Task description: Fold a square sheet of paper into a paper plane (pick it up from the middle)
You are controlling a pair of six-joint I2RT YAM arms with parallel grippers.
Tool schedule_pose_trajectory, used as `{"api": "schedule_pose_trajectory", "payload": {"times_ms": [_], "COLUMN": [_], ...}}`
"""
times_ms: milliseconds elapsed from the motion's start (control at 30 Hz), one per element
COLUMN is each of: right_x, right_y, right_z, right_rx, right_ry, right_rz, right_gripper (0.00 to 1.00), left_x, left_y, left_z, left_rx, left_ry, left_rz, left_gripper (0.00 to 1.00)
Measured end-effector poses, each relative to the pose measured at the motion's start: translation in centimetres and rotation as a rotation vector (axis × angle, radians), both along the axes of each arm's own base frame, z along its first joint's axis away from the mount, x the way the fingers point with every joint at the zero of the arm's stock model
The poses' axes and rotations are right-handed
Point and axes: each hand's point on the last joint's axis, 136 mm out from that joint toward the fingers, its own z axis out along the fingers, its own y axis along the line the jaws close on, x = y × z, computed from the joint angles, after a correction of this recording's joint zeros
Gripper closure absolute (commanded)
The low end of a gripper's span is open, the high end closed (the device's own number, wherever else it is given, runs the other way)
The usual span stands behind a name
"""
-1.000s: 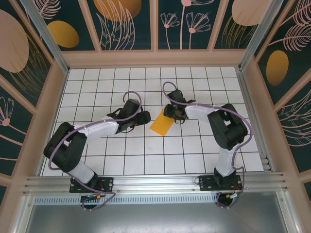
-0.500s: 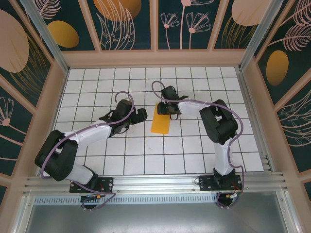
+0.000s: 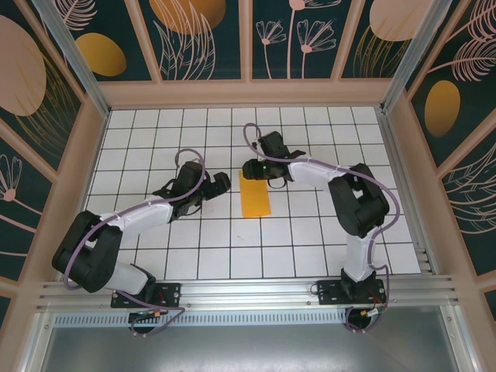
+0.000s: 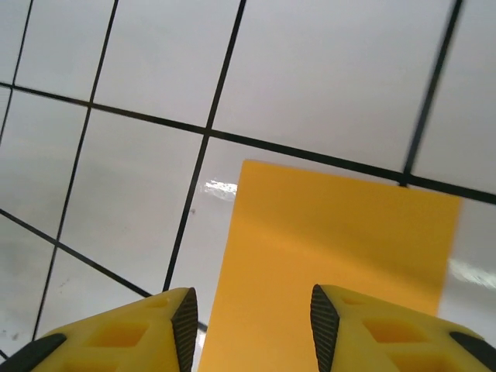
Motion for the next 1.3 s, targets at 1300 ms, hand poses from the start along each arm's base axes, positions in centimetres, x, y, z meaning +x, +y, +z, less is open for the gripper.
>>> {"api": "schedule_pose_trajectory", "payload": {"times_ms": [1300], "right_x": [-1.8], "right_y": [-3.8], "right_z": [-5.4], "right_rx": [0.015], "right_ry": [0.198], "right_rz": [-0.231], "right_gripper": [0.68], "left_x": [-5.4], "left_y": [-10.6], "left_z": [-3.8], "left_rx": [-0.349], "left_ry": [0.284], "left_rz": [-0.28], "left_gripper": [0.27]}}
